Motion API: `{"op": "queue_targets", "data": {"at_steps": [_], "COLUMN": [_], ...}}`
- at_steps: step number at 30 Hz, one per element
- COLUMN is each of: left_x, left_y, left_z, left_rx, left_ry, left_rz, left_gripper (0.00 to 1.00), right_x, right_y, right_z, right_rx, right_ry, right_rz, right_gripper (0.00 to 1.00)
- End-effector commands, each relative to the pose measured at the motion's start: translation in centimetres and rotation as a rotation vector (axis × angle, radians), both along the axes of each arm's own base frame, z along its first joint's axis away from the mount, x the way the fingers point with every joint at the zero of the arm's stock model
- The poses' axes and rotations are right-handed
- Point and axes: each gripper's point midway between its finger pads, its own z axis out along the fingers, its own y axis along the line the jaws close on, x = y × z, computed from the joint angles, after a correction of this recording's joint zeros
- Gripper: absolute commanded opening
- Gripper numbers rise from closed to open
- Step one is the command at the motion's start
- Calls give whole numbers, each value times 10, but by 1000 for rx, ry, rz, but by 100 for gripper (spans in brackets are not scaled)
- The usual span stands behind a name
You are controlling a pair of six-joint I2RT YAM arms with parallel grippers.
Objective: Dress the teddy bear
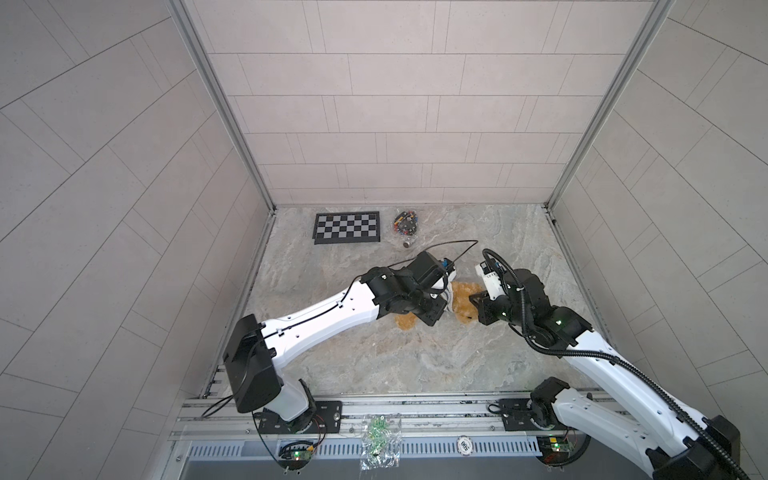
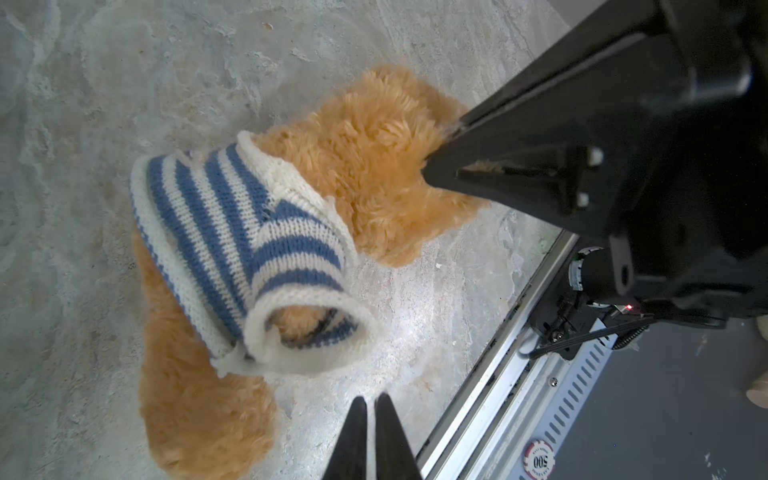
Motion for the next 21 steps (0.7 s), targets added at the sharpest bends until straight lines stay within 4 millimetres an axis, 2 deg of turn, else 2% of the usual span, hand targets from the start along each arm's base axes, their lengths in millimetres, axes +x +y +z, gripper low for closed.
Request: {"op": "queue_targets", "data": {"at_steps": [1,8,13,21], "left_x": [15,35,39,47], "left_y": [-5,3,2,5], "left_z": [8,-1,-11,-28], "left_rx": [8,94,125,193], "left_ry": [-76,-157,-174,-200], "left_rz": [19,68,52,47], "left_gripper": [10,11,21,29], "right_x": [6,7,9,10], "right_y": [4,9,13,18], "right_z": [20,21,22,22], "right_rx": [28,27,29,32], "right_ry": [-51,-54,-53,-53], "right_rz": [-12,-6,0,9], "right_gripper": [0,0,0,0]}}
